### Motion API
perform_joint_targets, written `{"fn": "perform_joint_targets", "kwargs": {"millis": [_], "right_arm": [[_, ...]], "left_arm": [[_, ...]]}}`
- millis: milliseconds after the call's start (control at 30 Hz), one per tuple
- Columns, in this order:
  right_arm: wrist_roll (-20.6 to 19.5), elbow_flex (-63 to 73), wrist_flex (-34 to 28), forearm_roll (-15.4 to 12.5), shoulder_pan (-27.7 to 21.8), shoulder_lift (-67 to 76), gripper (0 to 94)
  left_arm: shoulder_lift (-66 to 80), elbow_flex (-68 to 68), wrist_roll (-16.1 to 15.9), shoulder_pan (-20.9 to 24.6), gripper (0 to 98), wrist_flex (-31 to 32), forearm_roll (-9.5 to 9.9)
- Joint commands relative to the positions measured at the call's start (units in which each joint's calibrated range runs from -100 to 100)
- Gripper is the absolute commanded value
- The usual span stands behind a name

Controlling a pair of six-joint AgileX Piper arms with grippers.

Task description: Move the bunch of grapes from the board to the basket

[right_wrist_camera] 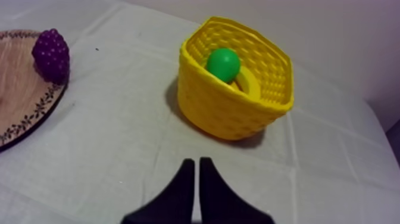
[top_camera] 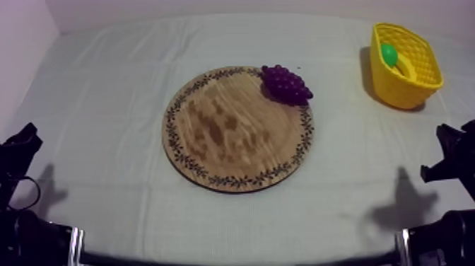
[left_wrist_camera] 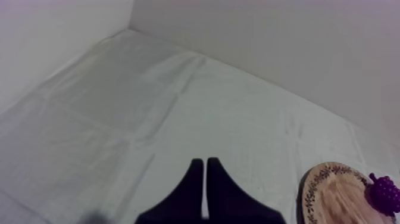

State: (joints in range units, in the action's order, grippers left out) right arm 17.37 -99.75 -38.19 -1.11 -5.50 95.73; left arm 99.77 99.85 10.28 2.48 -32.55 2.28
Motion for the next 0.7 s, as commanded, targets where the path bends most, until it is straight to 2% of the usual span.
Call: {"fn": "perform_joint_targets", "kwargs": {"millis": [0,333,433,667], "right_arm": [[-0.07,-0.02,-0.21,-0.08,0.01,0.03,0.4],[-0.02,1.62,-3.08,0.95,-0.12,-2.48,0.2],[0.94,4.95,-4.52,-0.53,-0.70,-5.02,0.2],[3.23,18.62,-10.43,-6.02,-2.09,-13.08,0.2]], "left_arm": [[-0.03,0.04,0.00,0.01,0.0,-0.03,-0.01],[-0.03,0.04,0.00,0.01,0.0,-0.03,-0.01],[-0.03,0.04,0.00,0.01,0.0,-0.03,-0.01],[-0.03,0.04,0.00,0.01,0.0,-0.03,-0.01]]}}
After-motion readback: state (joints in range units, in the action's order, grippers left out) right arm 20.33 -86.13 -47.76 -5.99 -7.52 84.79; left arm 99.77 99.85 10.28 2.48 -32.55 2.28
